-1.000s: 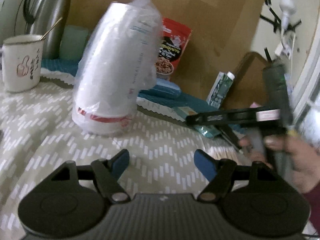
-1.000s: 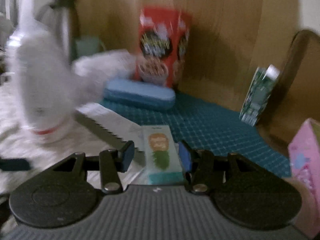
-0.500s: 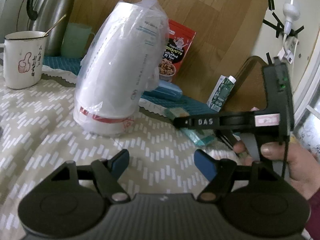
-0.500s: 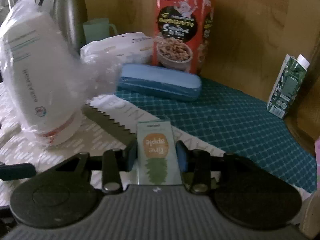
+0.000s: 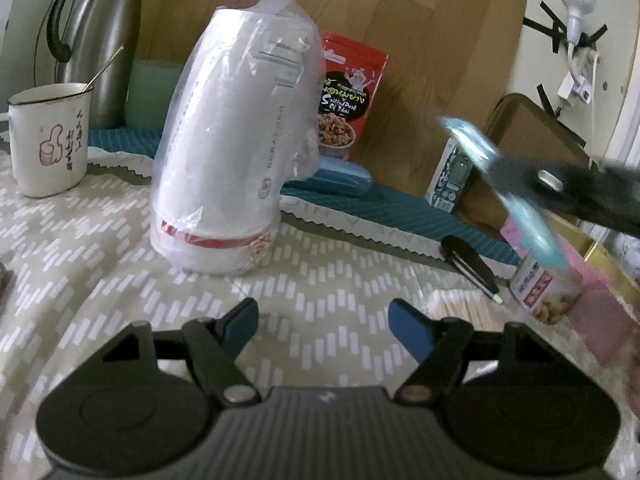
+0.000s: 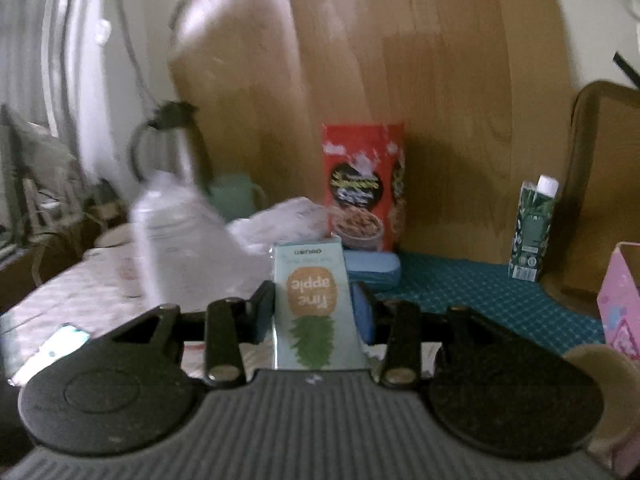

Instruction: Organize soft objects

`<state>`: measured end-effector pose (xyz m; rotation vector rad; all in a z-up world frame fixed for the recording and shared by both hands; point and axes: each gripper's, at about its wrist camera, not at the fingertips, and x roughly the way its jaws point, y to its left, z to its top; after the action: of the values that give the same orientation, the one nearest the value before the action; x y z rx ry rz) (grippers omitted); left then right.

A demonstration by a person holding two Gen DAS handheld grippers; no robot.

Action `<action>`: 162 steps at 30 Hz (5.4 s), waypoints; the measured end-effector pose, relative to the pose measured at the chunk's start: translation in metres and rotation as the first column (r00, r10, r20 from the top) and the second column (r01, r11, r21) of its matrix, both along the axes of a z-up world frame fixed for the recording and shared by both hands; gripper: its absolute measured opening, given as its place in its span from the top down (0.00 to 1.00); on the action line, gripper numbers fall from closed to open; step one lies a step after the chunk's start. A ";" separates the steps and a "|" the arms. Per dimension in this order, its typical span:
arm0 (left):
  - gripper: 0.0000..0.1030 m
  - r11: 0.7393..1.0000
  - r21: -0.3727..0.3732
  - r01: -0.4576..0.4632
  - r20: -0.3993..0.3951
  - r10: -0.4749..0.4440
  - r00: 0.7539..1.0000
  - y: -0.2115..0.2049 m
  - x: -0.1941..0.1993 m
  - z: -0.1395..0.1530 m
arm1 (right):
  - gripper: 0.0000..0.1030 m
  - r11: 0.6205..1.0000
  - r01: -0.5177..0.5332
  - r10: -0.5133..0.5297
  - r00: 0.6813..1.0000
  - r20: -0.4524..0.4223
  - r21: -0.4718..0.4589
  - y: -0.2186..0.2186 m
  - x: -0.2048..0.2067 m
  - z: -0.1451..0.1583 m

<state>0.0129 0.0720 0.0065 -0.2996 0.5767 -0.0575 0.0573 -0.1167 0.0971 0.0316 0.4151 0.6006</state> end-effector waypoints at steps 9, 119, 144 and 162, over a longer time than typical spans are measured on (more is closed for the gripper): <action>0.25 0.998 0.060 -0.008 -0.009 0.009 1.000 -0.008 0.001 0.000 | 0.58 0.983 -0.113 0.110 0.994 -0.028 -0.146 -0.010 -0.076 -0.032; 0.00 0.993 0.044 0.112 -0.012 -0.111 0.994 -0.008 0.007 -0.001 | 0.13 0.993 -0.093 0.081 0.983 -0.166 -0.070 -0.030 -0.092 -0.080; 0.00 0.993 -0.034 0.116 0.011 -0.115 0.993 0.001 0.006 -0.001 | 0.13 0.995 -0.048 0.034 0.986 -0.161 -0.084 -0.030 -0.091 -0.082; 0.00 0.992 -0.050 0.113 0.016 -0.113 0.994 0.002 0.006 -0.001 | 0.13 0.997 -0.046 0.034 0.985 -0.167 -0.069 -0.030 -0.090 -0.082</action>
<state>0.0187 0.0744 0.0058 -0.3159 0.5793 -0.1836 -0.0322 -0.1464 0.0154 0.0036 0.5997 0.6242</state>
